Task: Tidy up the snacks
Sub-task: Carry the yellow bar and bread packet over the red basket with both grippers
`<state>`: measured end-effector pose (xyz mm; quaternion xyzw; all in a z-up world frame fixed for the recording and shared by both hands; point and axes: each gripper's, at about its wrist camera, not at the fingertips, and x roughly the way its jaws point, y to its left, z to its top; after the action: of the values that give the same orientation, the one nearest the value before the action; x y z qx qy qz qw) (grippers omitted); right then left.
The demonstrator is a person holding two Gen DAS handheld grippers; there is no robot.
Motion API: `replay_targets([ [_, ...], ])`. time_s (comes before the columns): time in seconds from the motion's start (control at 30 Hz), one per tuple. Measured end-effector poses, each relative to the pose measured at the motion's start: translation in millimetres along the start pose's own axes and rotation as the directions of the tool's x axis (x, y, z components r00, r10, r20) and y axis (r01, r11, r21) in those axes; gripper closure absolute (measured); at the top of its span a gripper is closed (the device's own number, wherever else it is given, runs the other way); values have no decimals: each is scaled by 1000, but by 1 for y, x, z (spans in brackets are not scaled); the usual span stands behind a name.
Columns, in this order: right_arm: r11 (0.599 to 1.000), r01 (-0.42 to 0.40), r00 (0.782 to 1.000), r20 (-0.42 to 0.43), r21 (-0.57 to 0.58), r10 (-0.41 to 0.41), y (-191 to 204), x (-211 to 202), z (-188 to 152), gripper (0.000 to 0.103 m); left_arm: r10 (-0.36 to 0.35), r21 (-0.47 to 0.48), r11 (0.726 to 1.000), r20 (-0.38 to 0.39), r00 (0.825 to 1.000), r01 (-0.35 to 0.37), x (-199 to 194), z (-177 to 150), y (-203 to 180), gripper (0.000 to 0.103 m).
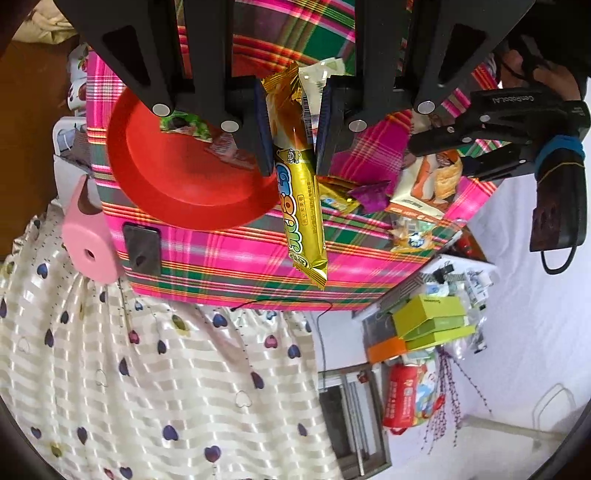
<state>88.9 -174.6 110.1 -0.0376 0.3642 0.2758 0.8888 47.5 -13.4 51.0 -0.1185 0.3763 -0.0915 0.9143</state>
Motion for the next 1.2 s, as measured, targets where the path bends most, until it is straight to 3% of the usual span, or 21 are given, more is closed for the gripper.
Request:
replay_targets([
  [0.57, 991, 91, 995, -42, 96, -87, -64, 16, -6, 83, -37, 54, 998, -14, 999, 38, 26, 21, -24, 45],
  [1.2, 964, 223, 964, -176, 143, -197, -126, 68, -23, 83, -66, 91, 993, -55, 996, 71, 60, 39, -45, 45],
])
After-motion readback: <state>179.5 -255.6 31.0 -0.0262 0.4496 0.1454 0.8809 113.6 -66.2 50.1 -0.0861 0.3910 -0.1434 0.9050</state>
